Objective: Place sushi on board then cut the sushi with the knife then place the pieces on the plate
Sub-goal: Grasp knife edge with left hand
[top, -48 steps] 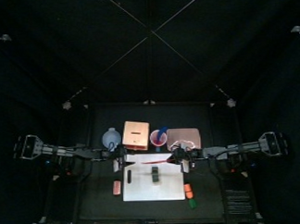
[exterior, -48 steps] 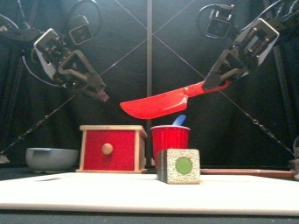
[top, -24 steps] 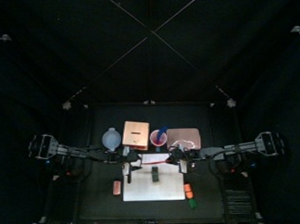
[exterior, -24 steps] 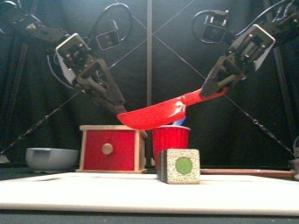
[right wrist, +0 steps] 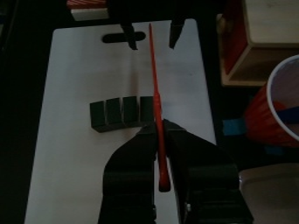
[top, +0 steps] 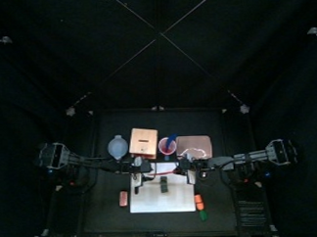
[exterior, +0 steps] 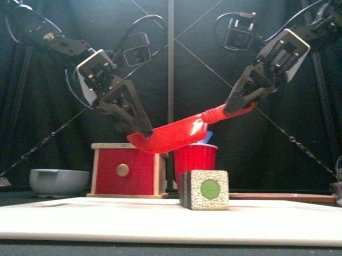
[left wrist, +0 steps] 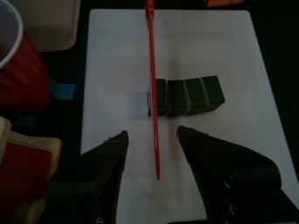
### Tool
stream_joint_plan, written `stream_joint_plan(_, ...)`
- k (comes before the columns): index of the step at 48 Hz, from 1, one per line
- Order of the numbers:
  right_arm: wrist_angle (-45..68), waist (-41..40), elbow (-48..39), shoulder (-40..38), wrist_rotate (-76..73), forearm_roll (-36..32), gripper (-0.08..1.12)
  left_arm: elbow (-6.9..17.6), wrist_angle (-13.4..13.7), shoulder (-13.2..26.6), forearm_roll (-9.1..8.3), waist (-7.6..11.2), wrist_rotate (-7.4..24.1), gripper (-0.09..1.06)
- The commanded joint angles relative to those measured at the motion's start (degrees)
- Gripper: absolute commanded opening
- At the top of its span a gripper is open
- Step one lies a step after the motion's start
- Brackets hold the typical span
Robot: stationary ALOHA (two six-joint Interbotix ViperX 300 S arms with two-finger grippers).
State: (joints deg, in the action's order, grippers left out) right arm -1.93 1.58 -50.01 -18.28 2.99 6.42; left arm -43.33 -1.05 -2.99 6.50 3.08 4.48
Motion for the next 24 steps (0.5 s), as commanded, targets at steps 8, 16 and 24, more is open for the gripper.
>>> stream_joint_plan(8, 0.53, 0.53, 1.41, -0.62, 0.09, 0.09, 0.44, 1.41, -0.18, -0.18, -0.18, -0.26, 0.09, 0.71)
stream_joint_plan(16, 0.53, 0.79, 1.49, -0.44, 0.09, 0.18, 0.44, 1.49, 0.62, -0.09, -0.09, -0.26, 0.09, 0.57)
stream_joint_plan(24, 1.05, 1.23, 1.32, 0.18, 0.0, 1.05, 0.44, 1.41, 1.05, -0.09, 0.0, -0.09, 0.09, 0.48)
